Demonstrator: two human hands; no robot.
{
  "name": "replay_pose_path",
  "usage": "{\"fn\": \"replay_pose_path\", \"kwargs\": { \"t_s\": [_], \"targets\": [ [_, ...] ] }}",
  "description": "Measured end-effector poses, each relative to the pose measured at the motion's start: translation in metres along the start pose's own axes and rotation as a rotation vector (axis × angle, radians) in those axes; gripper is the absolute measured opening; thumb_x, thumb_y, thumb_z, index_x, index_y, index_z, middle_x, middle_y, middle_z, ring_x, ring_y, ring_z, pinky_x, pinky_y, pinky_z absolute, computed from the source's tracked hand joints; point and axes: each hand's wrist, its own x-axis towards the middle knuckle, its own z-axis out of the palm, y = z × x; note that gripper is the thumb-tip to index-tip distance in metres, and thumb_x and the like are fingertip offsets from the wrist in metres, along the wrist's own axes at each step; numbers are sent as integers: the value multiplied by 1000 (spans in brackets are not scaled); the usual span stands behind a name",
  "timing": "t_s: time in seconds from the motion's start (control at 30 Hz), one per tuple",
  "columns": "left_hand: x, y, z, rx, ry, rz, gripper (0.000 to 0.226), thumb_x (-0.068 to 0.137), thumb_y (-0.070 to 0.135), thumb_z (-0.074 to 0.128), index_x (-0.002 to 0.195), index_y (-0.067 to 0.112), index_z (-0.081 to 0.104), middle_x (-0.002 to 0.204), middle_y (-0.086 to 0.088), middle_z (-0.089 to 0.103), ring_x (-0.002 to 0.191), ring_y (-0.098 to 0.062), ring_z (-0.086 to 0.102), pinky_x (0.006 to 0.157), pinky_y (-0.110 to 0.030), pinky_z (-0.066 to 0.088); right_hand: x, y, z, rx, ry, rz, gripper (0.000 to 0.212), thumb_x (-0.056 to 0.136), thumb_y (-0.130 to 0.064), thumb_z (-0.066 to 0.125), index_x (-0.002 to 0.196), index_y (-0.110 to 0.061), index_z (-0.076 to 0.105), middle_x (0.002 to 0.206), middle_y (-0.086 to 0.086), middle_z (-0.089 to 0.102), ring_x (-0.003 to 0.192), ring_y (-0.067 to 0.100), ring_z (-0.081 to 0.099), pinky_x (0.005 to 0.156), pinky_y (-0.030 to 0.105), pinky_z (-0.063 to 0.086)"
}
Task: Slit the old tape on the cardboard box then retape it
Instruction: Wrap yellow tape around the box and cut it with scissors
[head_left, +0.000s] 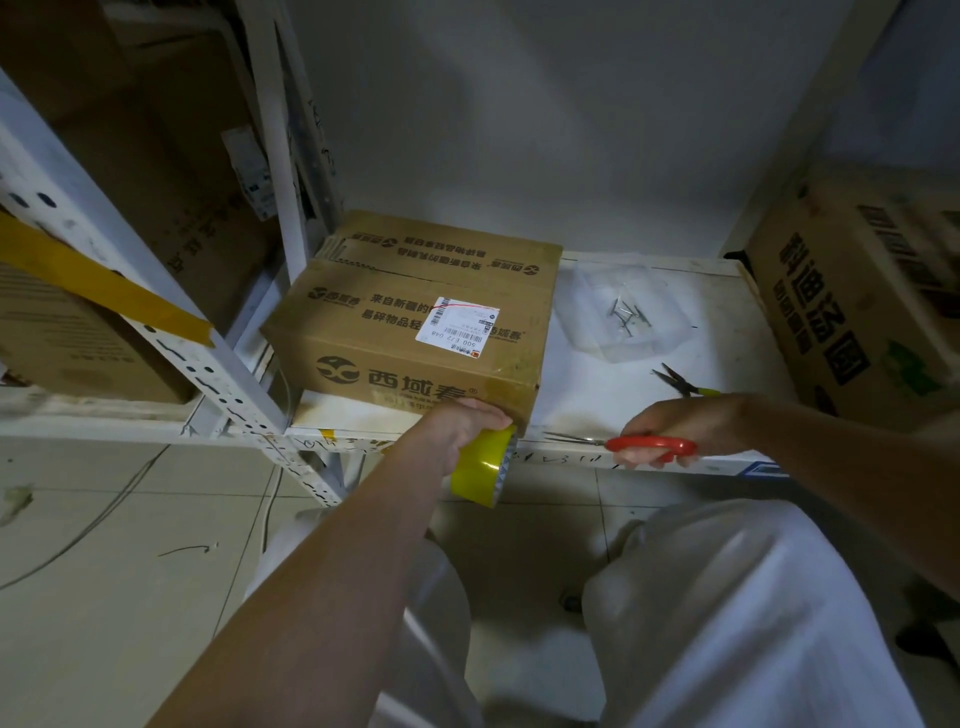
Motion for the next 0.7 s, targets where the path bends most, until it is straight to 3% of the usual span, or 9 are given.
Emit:
{"fn": "replay_pose_path", "kwargs": {
  "t_s": [0.13,0.3,0.5,0.7],
  "targets": [
    [-1,0,0,8,1,5,12,79,4,73,78,12,63,87,-7,65,96,-29,60,100,-50,46,21,-3,12,63,-32,-35,43,71,-50,78,99,-20,66,93,2,55,80,14,48,70,24,38],
    [-3,-1,-1,24,6,14,11,78,5,75,80,10,65,89,-8,66,102,-31,61,100,-51,46,5,-27,31,-263,139,-58,34,93,-38,57,113,-10,62,100,-2,61,74,7,50,59,20,31],
    [-1,-1,-1,31,18,11,13,74,8,78,77,13,66,103,-13,67,111,-34,59,102,-52,43,9,-42,43,-246,182,-96,30,93,-37,57,106,-11,63,96,0,63,69,5,51,54,18,30],
    [1,-3,0,21,29,14,14,74,7,78,76,13,66,103,-14,67,111,-34,59,104,-51,42,17,-52,52,-188,227,-132,32,87,-39,63,94,-8,66,85,7,60,62,8,50,56,17,40]
  ]
}}
